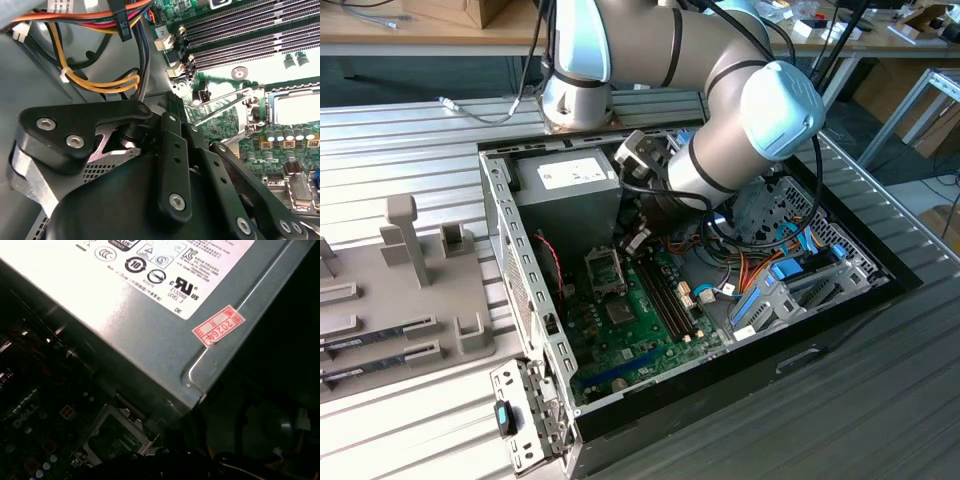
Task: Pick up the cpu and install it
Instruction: 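Close the cpu cover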
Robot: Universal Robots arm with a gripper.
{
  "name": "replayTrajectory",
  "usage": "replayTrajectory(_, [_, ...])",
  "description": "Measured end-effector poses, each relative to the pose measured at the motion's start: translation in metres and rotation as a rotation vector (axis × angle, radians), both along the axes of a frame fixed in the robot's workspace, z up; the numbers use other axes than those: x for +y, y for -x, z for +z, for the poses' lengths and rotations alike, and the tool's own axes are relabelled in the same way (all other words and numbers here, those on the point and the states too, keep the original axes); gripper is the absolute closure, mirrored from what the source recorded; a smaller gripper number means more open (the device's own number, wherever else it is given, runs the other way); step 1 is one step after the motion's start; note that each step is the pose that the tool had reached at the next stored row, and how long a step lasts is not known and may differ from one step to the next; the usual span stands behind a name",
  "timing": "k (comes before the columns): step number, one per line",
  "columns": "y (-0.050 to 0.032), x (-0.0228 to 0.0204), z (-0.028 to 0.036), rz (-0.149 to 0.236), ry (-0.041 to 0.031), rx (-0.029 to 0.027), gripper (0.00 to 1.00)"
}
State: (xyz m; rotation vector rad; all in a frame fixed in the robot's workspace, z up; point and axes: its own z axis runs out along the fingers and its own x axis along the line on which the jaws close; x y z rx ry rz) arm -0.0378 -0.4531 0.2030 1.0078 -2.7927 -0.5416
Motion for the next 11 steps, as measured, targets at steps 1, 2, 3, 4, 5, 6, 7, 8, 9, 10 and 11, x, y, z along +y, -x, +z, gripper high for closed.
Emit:
replayTrajectory(1, [0.0,-0.0001,0.0,0.0,-0.0017,0.0,0.89])
replayTrajectory(2, [0.0,-0.0001,0.0002,0.0,-0.0038,-0.0001,0.89])
replayTrajectory(3, [0.0,-0.0002,0.0005,0.0,-0.0059,-0.0001,0.89])
replayTrajectory(4, [0.0,-0.0002,0.0012,0.0,-0.0079,0.0,0.89])
replayTrajectory(5, [0.0,-0.0002,0.0024,0.0,-0.0096,0.0,0.89])
replayTrajectory(6, [0.0,-0.0002,0.0034,0.0,-0.0111,-0.0001,0.89])
replayTrajectory(7, [0.0,-0.0002,0.0045,0.0,-0.0121,-0.0001,0.89])
replayTrajectory(8, [0.0,-0.0002,0.0051,0.0,-0.0132,-0.0001,0.89])
replayTrajectory(9, [-0.0006,-0.0001,0.005,0.0,-0.0141,0.0002,0.89])
replayTrajectory(10, [-0.0015,-0.0001,0.0049,0.0,-0.0145,0.0011,0.89])
replayTrajectory(11, [-0.0045,-0.0001,0.0043,0.0,-0.0149,0.0062,0.89])
